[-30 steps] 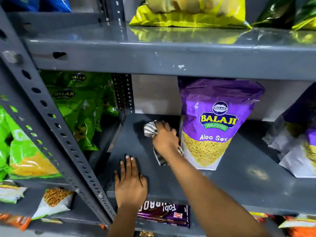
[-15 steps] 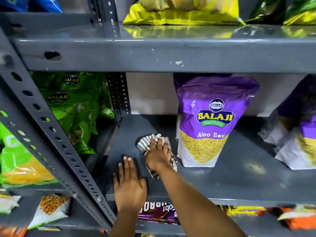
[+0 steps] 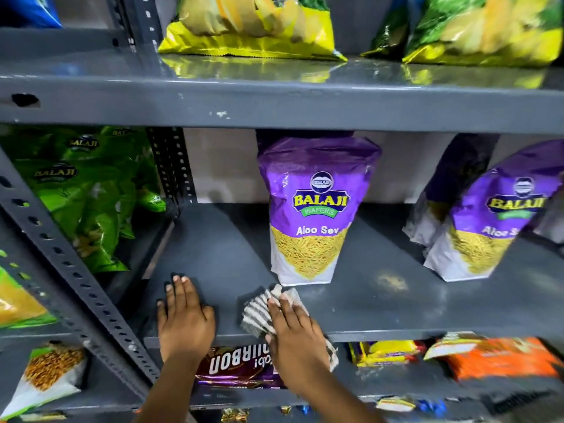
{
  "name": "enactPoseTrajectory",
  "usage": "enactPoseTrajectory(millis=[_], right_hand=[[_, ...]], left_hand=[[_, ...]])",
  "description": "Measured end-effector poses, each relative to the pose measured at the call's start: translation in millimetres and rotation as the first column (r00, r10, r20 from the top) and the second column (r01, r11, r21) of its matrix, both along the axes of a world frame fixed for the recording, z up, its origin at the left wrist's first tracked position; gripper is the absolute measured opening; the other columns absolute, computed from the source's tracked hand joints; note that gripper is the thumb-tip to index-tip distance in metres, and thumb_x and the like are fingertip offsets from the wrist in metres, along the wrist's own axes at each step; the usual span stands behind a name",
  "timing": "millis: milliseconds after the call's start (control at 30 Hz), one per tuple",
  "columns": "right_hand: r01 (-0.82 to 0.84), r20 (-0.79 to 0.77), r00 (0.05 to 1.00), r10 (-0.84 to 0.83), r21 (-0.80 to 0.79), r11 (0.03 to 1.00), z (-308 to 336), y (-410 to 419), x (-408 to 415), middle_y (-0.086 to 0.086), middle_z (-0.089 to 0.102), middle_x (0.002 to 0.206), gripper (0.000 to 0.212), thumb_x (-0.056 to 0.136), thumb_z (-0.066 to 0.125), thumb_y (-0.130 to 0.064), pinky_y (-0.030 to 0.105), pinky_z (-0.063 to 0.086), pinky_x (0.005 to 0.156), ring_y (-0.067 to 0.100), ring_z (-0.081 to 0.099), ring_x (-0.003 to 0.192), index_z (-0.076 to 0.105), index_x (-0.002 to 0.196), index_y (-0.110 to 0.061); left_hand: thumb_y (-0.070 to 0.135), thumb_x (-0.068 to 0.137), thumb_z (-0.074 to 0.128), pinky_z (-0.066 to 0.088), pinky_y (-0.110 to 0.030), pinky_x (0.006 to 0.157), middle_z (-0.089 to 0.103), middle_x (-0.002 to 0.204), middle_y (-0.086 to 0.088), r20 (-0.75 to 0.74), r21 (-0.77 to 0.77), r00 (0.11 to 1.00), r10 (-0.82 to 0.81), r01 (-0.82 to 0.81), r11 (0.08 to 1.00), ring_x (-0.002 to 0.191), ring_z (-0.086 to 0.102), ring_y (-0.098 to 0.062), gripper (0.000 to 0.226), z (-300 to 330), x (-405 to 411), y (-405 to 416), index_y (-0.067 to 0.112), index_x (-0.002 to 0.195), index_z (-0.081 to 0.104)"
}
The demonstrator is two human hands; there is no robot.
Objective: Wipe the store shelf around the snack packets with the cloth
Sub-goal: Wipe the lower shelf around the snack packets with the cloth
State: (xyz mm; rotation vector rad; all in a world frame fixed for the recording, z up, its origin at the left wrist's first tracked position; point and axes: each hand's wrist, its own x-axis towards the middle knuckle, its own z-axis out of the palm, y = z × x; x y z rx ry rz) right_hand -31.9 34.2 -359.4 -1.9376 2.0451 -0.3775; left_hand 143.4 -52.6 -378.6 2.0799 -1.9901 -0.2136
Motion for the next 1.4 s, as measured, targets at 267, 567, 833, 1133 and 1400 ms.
enactPoseTrajectory(millis=[267,567,833,1133,1400], right_hand=[[0.214,-0.046,0.974,-0.221,-0.111,0.970,6.8,55.9,-126.6,-0.007,0.024,0.155,0.056,0.093,0.041,-0.032,0.027,0.023,0.114,0.012,0.023,0.141,0.017,0.144,-0.031],[0.112,-0.002,0.994,-0.112,-0.108,0.988,24.4,44.0,-109.4,-0.023,0.066,0.116,0.053,0.055,0.074,-0.028,0.015,0.053,0.078,0.000,0.065,0.101,0.064,0.104,-0.046],[0.194,0.138,0.978,-0.155,-0.346,0.918,70.4,-96.5,-228.7,0.008,0.051,0.139,0.042,0.088,0.049,-0.009,0.041,0.034,0.109,0.030,0.043,0.130,0.050,0.128,-0.020],[0.039,-0.080,0.997,-0.024,0.195,0.980,23.6,-189.4,-261.8,0.006,0.023,0.155,0.045,0.094,0.043,-0.027,0.041,0.021,0.117,0.032,0.024,0.140,0.036,0.138,-0.027],[0.049,-0.024,0.999,-0.046,0.169,0.984,15.7,-133.3,-250.5,0.004,0.040,0.141,0.045,0.082,0.047,-0.005,0.046,0.029,0.113,0.030,0.036,0.130,0.057,0.113,-0.036]], left_hand=[[0.026,0.088,0.030,0.009,-0.050,0.117,0.013,0.155,-0.023,-0.097,-0.013,0.991,0.087,-0.089,0.996,0.143,0.011,-0.036,0.065,9.4,-41.2,14.5,-0.004,0.143,0.013],[0.026,0.093,0.029,0.008,-0.050,0.118,0.011,0.157,-0.016,-0.052,0.045,0.996,0.075,-0.072,0.996,0.145,0.008,-0.031,0.061,5.6,-129.1,22.5,0.001,0.144,0.009],[0.029,0.090,0.022,0.011,-0.050,0.116,0.016,0.157,-0.012,-0.069,0.026,0.994,0.090,-0.089,0.996,0.144,0.013,-0.030,0.060,8.1,-129.5,23.9,0.006,0.145,0.015],[0.043,0.073,0.008,0.017,-0.050,0.114,0.026,0.154,-0.012,-0.047,-0.030,0.989,0.138,-0.139,0.990,0.141,0.024,-0.031,0.081,1.9,-130.4,21.4,0.007,0.142,0.028],[0.038,0.079,0.016,0.012,-0.048,0.116,0.017,0.157,-0.011,-0.039,0.009,0.992,0.117,-0.117,0.993,0.143,0.016,-0.029,0.072,3.7,-131.6,23.9,0.009,0.145,0.017]])
